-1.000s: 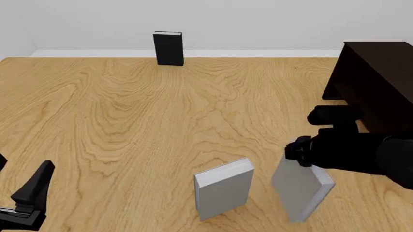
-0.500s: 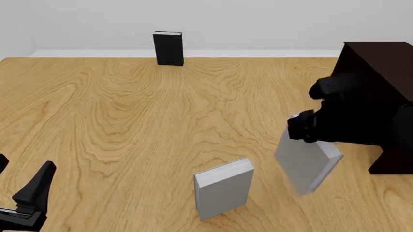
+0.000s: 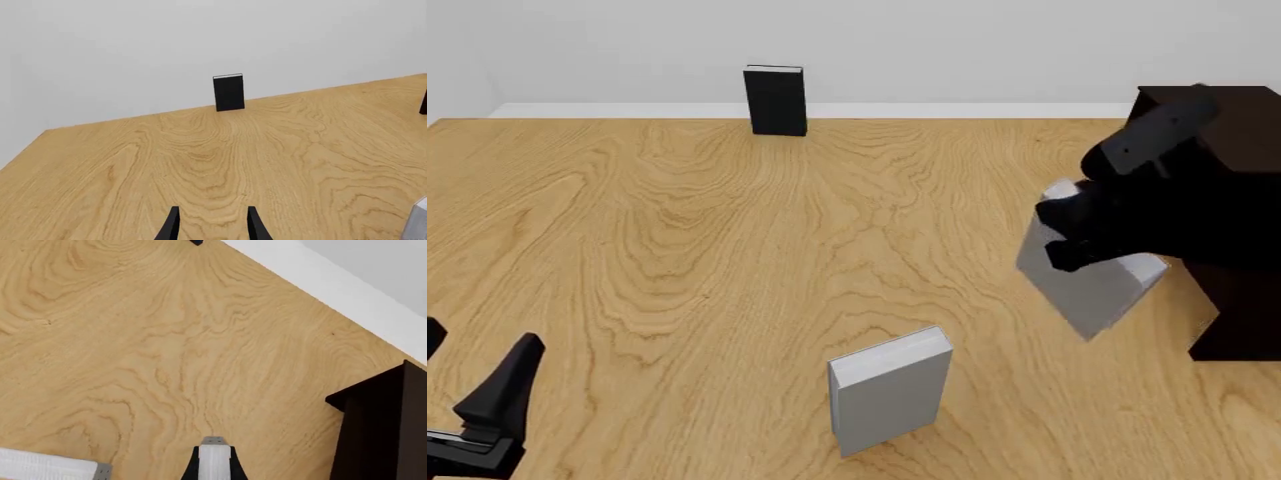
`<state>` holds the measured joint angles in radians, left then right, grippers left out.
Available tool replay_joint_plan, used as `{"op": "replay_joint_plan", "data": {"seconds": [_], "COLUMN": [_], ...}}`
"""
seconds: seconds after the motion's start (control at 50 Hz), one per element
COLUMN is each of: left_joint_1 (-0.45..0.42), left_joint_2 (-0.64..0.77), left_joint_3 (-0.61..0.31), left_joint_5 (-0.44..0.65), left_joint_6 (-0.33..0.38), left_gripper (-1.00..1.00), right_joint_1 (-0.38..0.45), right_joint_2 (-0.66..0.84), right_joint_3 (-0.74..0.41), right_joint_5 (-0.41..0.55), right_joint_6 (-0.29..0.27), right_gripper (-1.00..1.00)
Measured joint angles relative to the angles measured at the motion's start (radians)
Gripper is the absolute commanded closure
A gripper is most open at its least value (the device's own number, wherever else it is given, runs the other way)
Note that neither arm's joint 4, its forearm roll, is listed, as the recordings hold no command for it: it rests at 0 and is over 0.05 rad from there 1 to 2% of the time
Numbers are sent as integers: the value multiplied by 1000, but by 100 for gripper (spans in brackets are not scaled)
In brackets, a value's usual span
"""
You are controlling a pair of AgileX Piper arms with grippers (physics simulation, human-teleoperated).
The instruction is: Pick up the book on the right and place it on the cabinet shelf.
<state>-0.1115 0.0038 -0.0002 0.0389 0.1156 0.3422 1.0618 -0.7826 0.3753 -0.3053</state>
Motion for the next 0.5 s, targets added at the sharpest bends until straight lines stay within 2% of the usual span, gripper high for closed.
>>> {"op": "replay_joint_plan", "data": {"seconds": [0.18, 0.5], "left_joint_1": [-8, -19], "left_joint_2": [0, 0], "left_joint_3": [0, 0], "left_joint_5": [-2, -4], "left_joint_6": [9, 20], "left_gripper": [-100, -100], "right_joint_1": [-1, 38], "right_joint_2": [-43, -87], "right_joint_3": [65, 243], "right_joint_5": [-87, -316], "right_joint_6": [-161, -456], "right_gripper": [100, 100]}}
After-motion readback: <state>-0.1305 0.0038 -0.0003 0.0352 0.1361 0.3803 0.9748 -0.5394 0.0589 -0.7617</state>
